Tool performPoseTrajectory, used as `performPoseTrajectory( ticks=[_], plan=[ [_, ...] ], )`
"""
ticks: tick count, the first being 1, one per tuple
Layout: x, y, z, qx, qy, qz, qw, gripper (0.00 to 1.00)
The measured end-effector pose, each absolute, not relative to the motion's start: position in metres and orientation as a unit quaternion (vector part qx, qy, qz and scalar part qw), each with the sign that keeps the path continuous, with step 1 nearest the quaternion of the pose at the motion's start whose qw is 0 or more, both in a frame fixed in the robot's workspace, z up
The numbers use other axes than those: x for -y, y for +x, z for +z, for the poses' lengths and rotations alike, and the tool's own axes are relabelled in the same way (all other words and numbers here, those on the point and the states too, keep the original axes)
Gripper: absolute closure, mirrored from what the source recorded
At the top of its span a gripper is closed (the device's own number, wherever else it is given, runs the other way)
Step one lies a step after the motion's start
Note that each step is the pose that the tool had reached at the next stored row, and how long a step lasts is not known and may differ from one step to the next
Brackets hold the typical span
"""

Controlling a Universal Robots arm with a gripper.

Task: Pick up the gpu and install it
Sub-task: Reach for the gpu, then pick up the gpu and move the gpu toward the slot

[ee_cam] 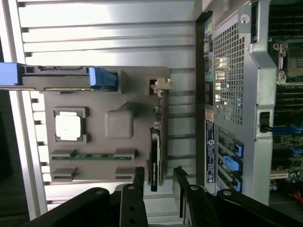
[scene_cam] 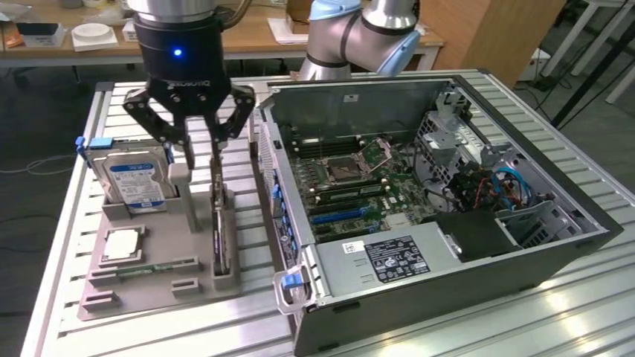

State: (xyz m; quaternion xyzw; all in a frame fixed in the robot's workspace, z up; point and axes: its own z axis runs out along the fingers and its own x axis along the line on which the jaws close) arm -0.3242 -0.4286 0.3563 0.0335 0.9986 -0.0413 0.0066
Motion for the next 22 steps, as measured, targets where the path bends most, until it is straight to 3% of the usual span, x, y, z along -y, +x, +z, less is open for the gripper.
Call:
performPoseTrajectory(
  ticks=[22],
  plan=[
    [0.4286,-0.3275,0.3464,-0.999,0.033,-0.041,0.007,0.62]
  ],
)
